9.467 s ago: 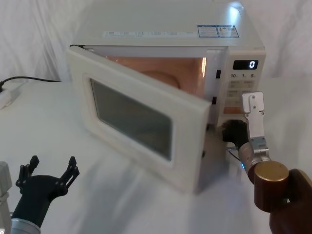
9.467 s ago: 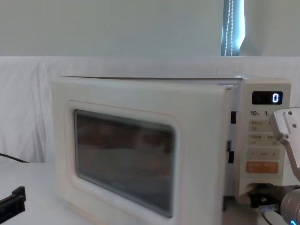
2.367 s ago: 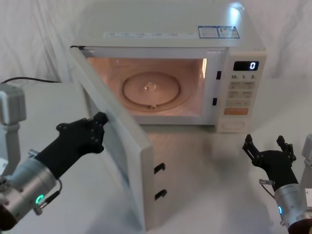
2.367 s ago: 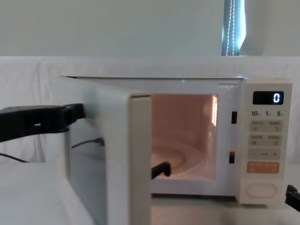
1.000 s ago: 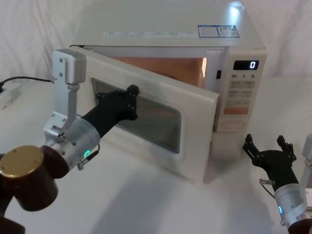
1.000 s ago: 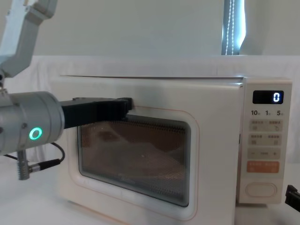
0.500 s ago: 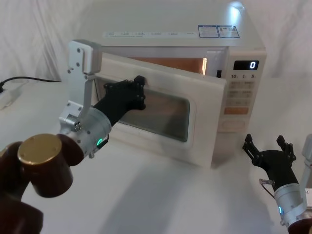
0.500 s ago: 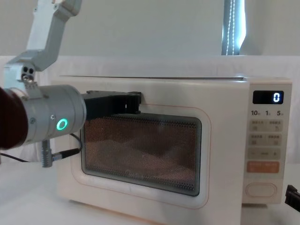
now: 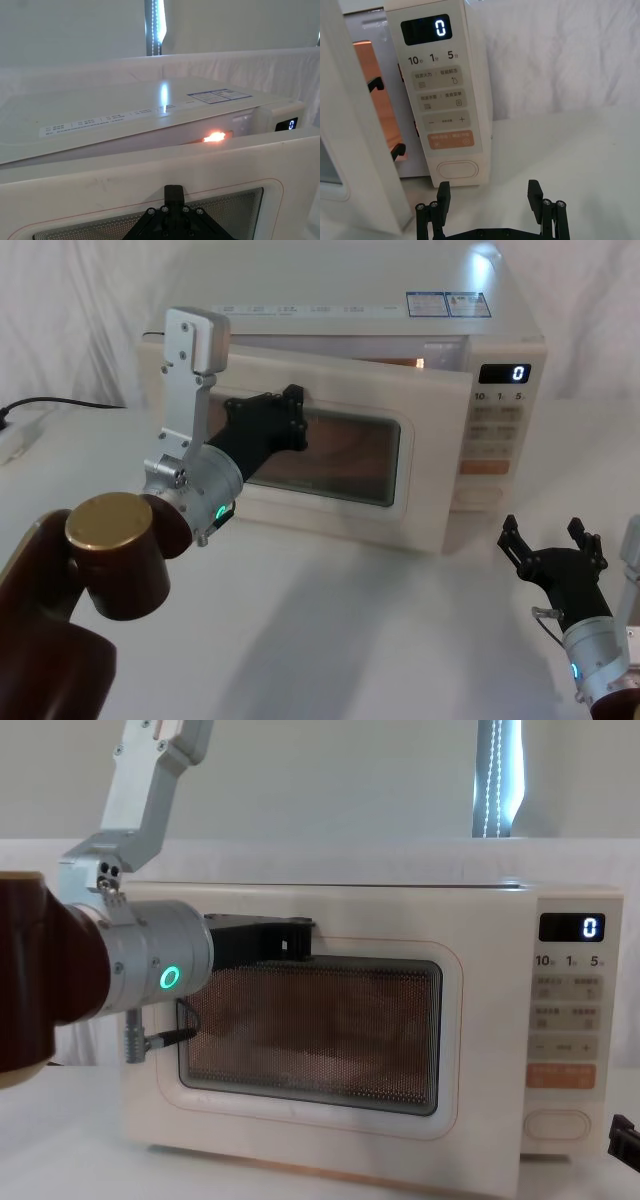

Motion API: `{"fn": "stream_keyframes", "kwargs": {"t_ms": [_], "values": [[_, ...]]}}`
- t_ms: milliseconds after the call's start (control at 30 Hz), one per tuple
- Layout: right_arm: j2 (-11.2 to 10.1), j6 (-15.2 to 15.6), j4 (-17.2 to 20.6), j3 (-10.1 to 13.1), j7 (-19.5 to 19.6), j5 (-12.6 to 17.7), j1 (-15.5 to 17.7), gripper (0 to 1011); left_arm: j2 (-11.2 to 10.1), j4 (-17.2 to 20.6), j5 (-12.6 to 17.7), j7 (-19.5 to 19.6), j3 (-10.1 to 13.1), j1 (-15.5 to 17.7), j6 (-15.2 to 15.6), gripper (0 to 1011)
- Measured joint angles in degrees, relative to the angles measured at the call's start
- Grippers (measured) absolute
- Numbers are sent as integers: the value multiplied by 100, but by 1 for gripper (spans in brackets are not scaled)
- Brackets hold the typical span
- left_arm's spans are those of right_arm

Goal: Press the button to open the microwave door with one hand; close the microwave door with the other hand.

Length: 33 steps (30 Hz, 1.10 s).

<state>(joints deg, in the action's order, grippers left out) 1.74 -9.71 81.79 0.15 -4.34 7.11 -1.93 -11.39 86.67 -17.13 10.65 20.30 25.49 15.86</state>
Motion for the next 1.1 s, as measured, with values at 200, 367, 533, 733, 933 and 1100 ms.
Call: {"fn": "stream_keyframes", "kwargs": {"t_ms": [200, 367, 533, 733, 933, 1100], "values": [[0, 0, 0, 0, 0, 0, 0, 1002, 95, -136, 156, -11, 12, 94, -6, 0], [0, 0, 0, 0, 0, 0, 0, 1002, 216, -286, 280, -8, 12, 194, -12, 0], [0, 0, 0, 0, 0, 0, 0, 1002, 295, -380, 390, -23, 7, 244, -31, 0], [0, 0, 0, 0, 0, 0, 0, 1002, 390, -474, 523, -51, -24, 286, -53, 0], [0, 0, 0, 0, 0, 0, 0, 1002, 466, -553, 615, -70, -70, 333, -57, 0], [0, 0, 0, -1, 0, 0, 0, 1002, 535, -583, 708, -76, -112, 345, -57, 0]]}}
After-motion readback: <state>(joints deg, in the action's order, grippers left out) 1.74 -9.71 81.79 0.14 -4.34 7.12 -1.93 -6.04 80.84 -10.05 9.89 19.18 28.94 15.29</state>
